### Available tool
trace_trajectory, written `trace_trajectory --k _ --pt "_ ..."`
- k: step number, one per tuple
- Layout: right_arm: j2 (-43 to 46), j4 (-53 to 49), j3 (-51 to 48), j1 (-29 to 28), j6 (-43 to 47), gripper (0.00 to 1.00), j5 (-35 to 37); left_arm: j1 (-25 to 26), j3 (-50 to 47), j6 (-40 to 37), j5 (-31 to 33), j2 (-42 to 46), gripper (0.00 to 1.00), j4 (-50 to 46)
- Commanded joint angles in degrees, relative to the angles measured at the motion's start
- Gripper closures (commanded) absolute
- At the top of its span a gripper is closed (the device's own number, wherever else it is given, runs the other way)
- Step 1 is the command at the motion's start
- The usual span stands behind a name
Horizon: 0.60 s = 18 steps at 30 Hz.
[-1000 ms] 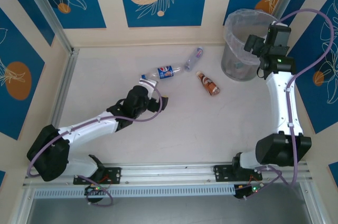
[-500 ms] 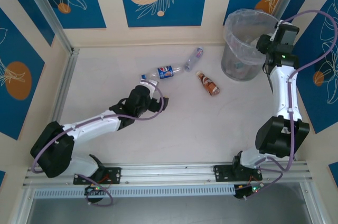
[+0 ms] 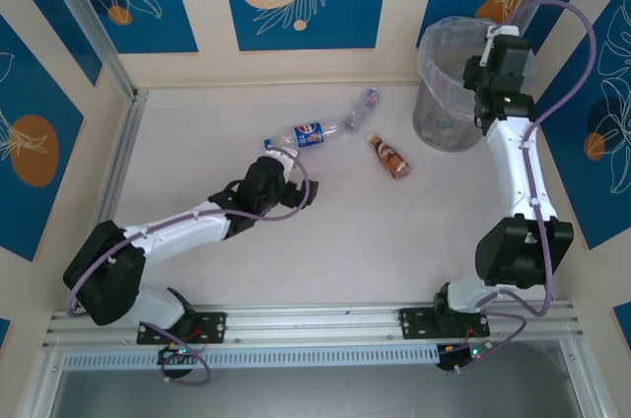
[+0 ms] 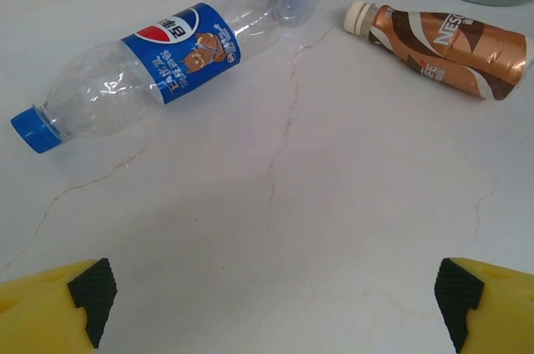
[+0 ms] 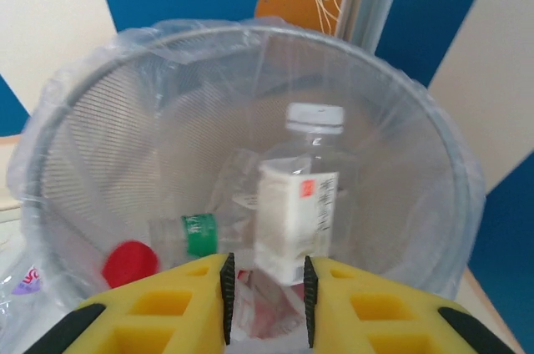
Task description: Put the plastic bottles in the bin
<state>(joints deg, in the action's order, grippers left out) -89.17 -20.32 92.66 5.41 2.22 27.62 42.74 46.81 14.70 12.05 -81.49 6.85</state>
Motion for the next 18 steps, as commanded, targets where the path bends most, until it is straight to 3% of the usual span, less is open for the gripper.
trace_trajectory --k 1,4,8,12,18 --pt "-2.15 2.81 4.67 -1.86 7.74 0.7 9.07 -0.69 1.62 0.36 -0.8 -0.77 0.01 0.7" --pt "-5.78 -1.63 9.79 -2.6 7.26 0.64 8.75 -0.73 1.52 0.39 -0.82 -0.95 0.01 1.04" --pt "-5.94 -7.29 12.36 -2.68 0.1 0.57 0.92 -0.79 1.11 0.75 -0.63 -0.36 0.01 1.14" --pt "-2.45 -11.38 9.94 -3.31 -8.39 0.45 -12.22 -1.29 0.03 1.86 0.24 0.87 0.01 1.14" --pt "3.67 -9.75 0.78 -8.6 -13.54 0.42 -21.19 -3.04 -0.49 6.42 4.15 2.42 0.01 -0.5"
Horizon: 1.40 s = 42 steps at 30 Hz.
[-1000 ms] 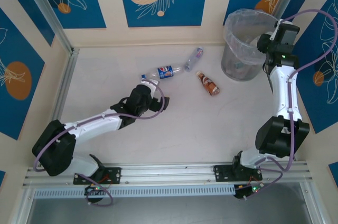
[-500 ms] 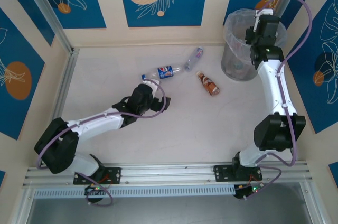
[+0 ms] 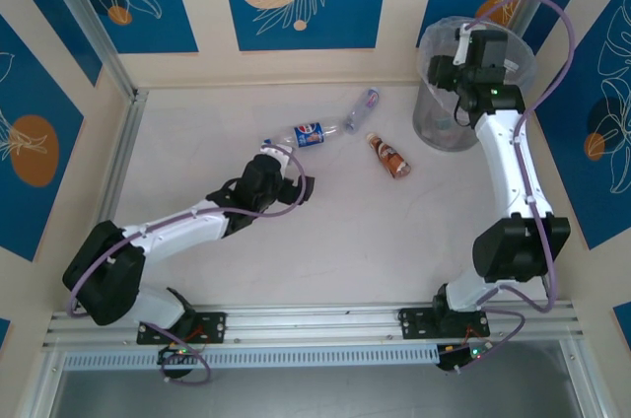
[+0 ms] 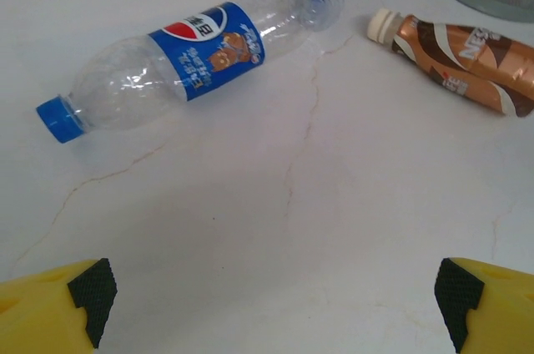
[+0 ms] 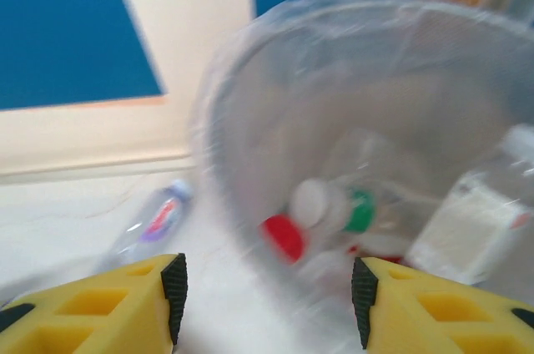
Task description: Put the plastic bottles in the bin
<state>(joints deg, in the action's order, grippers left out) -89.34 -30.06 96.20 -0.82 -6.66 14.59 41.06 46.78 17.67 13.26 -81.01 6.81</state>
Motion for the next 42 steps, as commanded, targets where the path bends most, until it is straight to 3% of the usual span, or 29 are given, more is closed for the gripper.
trace_trajectory --k 1,4,17,18,19,28,34,42 --pt "4.65 0.98 -4.52 -3.39 -5.15 0.42 -10.68 -1.87 -0.51 4.89 4.0 2.06 0.01 -1.02" --pt "4.66 1.86 -7.66 -6.15 -5.36 0.4 -15.56 -3.16 -0.55 8.8 6.59 2.13 0.01 -2.93" --pt "-9.27 -6.83 -5.1 -9.55 -0.87 0.17 -13.7 -5.66 -0.99 16.22 8.85 2.32 0.01 -6.56" --pt "-9.99 -7.25 -5.06 -9.67 -0.91 0.12 -14.26 -5.75 -0.99 16.37 8.9 2.34 0.01 -6.63" --pt "-10.74 -7.67 -5.1 -9.88 -0.75 0.0 -14.43 -5.78 -0.95 16.6 8.97 2.33 0.01 -6.69" --pt "-18.72 -13.1 -2.74 -10.97 4.5 0.0 -3.33 -5.95 -0.91 17.48 8.81 2.06 0.01 -7.77" --pt "-26.24 -20.73 3.64 -10.76 8.61 0.12 -1.94 -6.1 -0.86 17.99 8.91 2.09 0.01 -8.03" --pt "-32.83 -26.64 8.65 -10.25 9.19 0.16 -0.12 -6.24 -0.82 18.14 8.98 2.08 0.01 -8.72"
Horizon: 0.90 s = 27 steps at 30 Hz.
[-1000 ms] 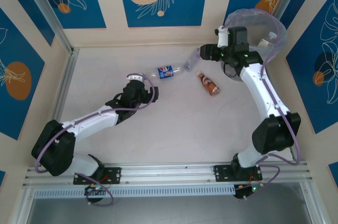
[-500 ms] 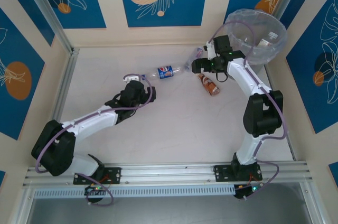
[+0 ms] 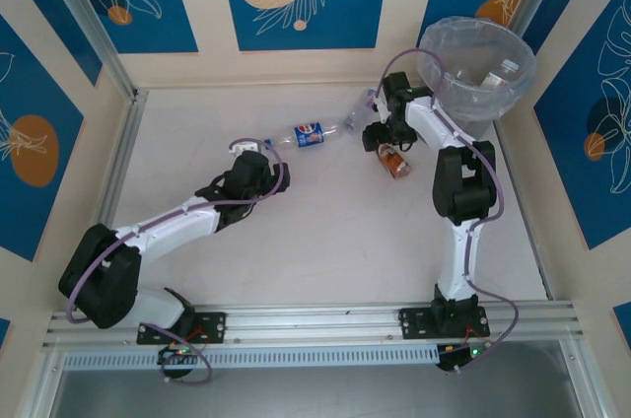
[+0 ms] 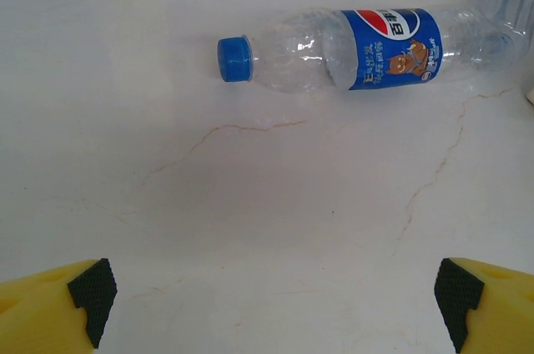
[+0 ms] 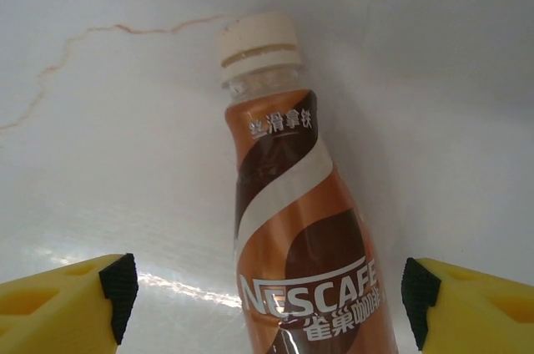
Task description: Put the plastic bottles in the bin
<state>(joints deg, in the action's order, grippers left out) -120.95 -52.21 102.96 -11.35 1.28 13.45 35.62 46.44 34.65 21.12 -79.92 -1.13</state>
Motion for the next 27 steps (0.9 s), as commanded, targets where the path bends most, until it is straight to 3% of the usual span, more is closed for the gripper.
trace_trajectory --k 1,12,19,27 --pt "-1.71 -4.82 1.9 0.3 1.3 0.15 1.16 -0.83 -0.56 1.31 1.17 0.93 0.01 -0.81" --pt "-4.7 -5.67 1.28 0.69 0.83 0.13 1.68 -0.94 -0.81 1.82 0.86 0.76 0.01 -0.64" --pt "-5.86 -3.19 0.23 0.55 -0.62 0.22 1.71 -0.92 -1.08 1.04 -1.53 1.58 0.01 1.15" --pt "-7.5 -1.63 -0.13 0.58 -0.72 0.25 3.74 -1.04 -1.61 0.97 -0.84 1.85 0.01 0.77"
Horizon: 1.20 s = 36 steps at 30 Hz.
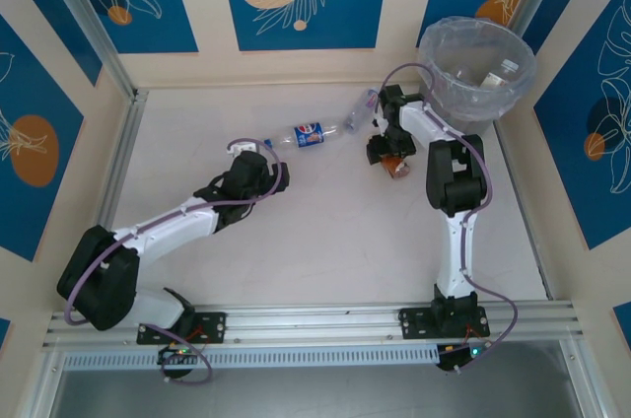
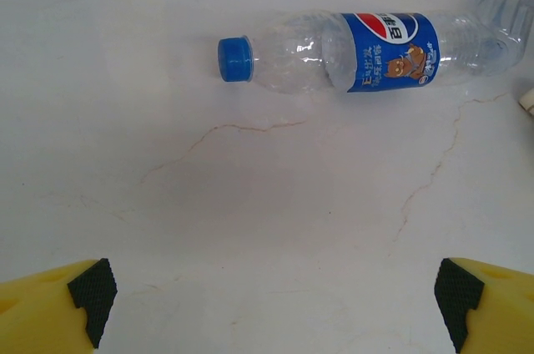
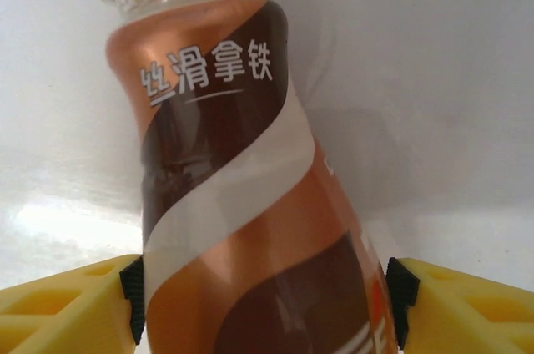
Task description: Put the plastic bottles in the bin
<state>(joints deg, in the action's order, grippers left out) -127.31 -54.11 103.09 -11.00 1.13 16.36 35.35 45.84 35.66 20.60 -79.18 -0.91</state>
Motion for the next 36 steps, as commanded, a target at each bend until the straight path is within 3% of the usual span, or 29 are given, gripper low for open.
trace_trajectory --k 1,10,26,36 --pt "-1.44 0.32 -0.26 0.2 -0.51 0.25 0.96 -0.8 -1.11 0.05 -0.28 1.13 0.01 0.61" --pt "1.54 2.04 -2.05 -0.22 -0.85 0.44 1.68 -0.91 -0.93 0.03 -0.19 0.87 0.01 0.65" --pt "26.3 10.93 -12.65 -0.9 -2.16 0.5 -0.97 -1.34 -1.47 0.62 -1.76 2.29 0.01 1.58" --pt "36.83 18.65 -14.22 0.35 -2.88 0.51 -5.05 -2.47 -1.31 2.38 -6.7 3.61 0.01 4.32"
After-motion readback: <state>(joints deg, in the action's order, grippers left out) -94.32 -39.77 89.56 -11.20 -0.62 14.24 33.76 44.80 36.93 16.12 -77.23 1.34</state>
